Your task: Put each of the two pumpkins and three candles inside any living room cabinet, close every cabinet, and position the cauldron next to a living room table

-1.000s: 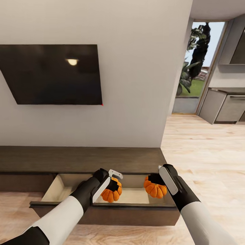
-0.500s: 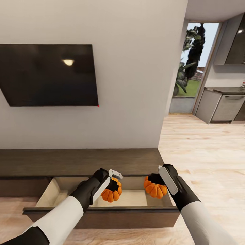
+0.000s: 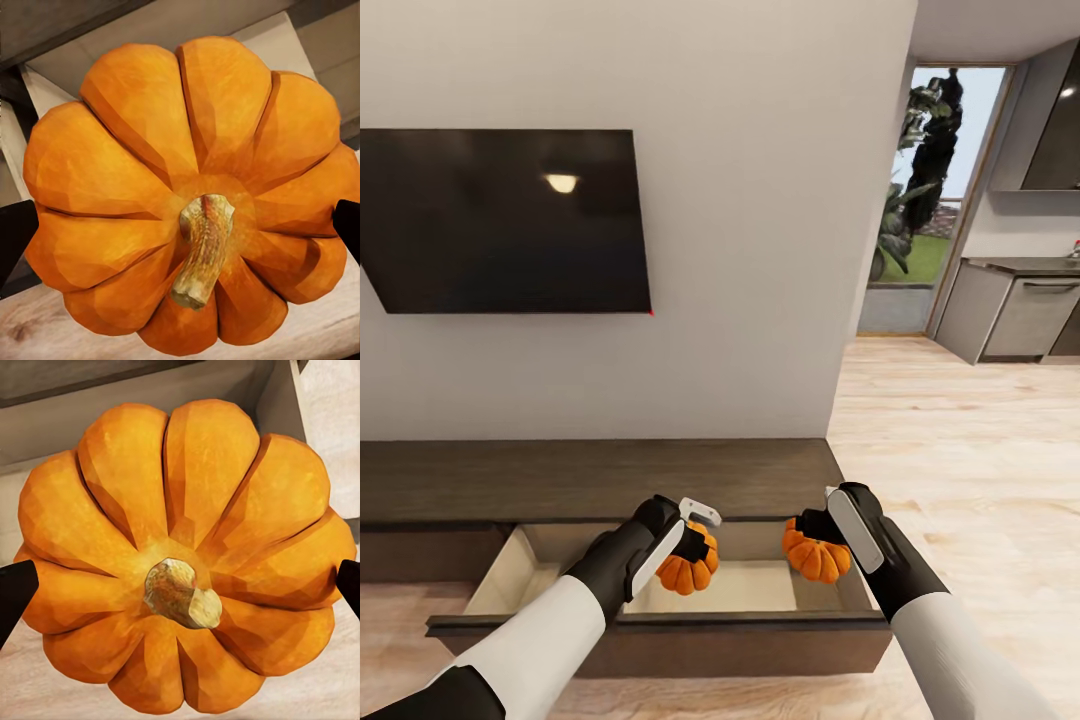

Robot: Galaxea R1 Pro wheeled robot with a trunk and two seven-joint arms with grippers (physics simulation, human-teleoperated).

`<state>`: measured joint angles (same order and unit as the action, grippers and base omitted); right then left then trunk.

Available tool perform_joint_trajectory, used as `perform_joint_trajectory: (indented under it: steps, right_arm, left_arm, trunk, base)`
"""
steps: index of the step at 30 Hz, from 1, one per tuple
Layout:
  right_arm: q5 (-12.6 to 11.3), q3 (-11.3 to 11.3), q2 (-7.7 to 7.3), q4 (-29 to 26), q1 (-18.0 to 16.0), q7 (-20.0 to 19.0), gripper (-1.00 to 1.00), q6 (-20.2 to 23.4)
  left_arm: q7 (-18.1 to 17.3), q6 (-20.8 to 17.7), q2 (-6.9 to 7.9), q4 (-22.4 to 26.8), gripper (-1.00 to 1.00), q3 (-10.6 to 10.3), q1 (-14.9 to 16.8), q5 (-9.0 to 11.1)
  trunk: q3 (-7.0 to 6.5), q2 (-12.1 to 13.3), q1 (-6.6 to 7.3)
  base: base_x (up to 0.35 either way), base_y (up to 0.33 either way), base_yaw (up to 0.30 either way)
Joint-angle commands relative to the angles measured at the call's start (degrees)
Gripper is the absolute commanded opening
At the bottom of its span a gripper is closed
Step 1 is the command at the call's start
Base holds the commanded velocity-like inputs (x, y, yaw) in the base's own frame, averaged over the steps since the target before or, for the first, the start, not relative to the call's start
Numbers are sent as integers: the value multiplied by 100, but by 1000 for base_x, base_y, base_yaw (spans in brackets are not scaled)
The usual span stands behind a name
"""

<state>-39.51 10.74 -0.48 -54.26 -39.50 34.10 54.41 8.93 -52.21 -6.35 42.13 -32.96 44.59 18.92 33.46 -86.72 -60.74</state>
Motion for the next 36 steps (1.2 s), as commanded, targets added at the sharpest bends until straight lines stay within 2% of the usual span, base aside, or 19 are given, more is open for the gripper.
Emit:
perform_joint_trajectory:
  steps: [1,27,36]
  right_arm:
    - [-57,17,-5,-5,-5,53,-100,8]
    - [-57,17,-5,-5,-5,44,-100,8]
    - [-56,16,-5,-5,-5,44,-100,8]
  left_arm:
    - [48,-17,3,5,-100,-17,5,59]
    - [57,11,1,38,-100,-17,5,59]
    - [57,31,-1,28,-100,-17,5,59]
  trunk:
    - [6,-3,0]
    - [6,-3,0]
    - [167,-364,-198]
  base:
    - [15,13,0]
    - [42,17,0]
    - [0,0,0]
